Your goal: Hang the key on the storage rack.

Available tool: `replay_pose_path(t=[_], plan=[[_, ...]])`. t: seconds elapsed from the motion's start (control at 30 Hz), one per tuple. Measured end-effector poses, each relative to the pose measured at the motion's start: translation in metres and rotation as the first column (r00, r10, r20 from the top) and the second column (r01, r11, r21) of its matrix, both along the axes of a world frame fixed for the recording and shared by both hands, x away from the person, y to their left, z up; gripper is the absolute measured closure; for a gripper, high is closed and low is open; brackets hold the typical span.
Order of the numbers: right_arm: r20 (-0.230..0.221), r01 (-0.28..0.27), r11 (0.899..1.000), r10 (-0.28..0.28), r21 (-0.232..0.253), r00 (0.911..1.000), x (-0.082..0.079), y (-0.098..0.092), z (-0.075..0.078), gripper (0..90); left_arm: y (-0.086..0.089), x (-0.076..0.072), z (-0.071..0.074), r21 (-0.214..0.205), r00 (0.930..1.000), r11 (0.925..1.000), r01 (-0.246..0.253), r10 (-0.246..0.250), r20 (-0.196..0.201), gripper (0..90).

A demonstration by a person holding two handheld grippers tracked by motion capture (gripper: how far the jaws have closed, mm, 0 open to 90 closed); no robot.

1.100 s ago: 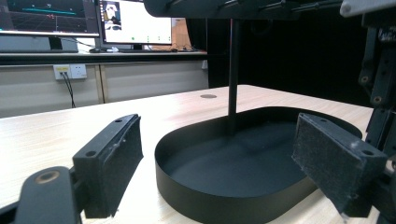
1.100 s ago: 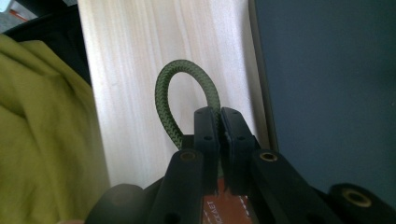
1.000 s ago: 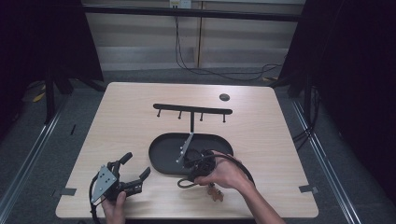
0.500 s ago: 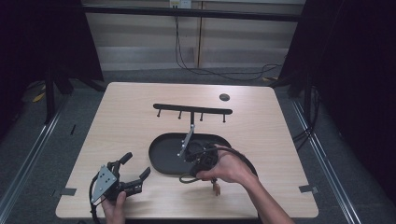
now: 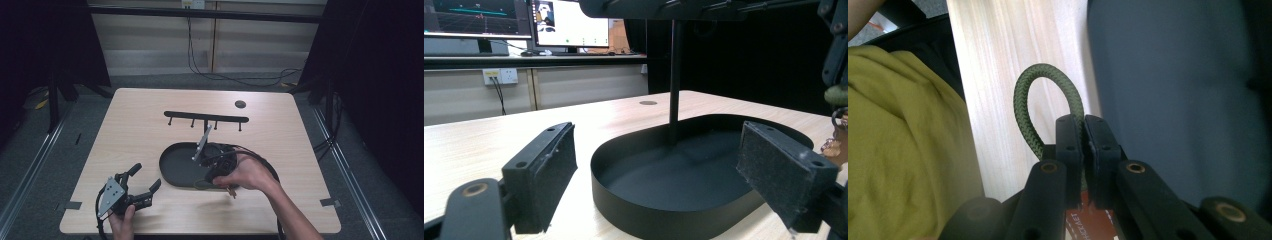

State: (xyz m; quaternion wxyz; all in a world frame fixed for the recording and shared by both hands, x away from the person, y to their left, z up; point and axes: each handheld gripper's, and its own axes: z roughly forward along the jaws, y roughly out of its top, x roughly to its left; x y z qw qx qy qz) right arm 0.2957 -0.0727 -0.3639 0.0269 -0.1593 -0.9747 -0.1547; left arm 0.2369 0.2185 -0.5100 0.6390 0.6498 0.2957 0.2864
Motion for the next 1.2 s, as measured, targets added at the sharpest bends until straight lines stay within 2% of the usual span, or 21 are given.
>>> replay_pose_path(t=[0.3, 0.5, 0.9, 1.2], plan=[[0.025, -0.006, 1.0, 0.006, 0.001, 0.9997, 0.004, 0.0, 0.016, 86.1, 0.0, 0.0, 0.0, -0.001, 1.0, 1.0, 0.001, -0.001, 0.001, 15.7], [0.049, -0.023, 0.999, 0.024, -0.025, 0.9985, 0.011, 0.001, 0.028, 86.1, 0.0, 0.0, 0.0, -0.001, 1.0, 1.0, 0.001, -0.001, 0.001, 15.7], [0.064, -0.008, 0.996, 0.014, -0.085, 0.9978, 0.023, 0.0, 0.046, 86.1, 0.0, 0.0, 0.0, -0.001, 1.0, 1.0, 0.002, -0.002, 0.001, 15.7], [0.08, -0.002, 0.996, 0.009, -0.089, 0.9968, 0.035, -0.002, 0.059, 86.1, 0.0, 0.0, 0.0, -0.003, 1.0, 1.0, 0.006, -0.006, 0.0, 15.7]])
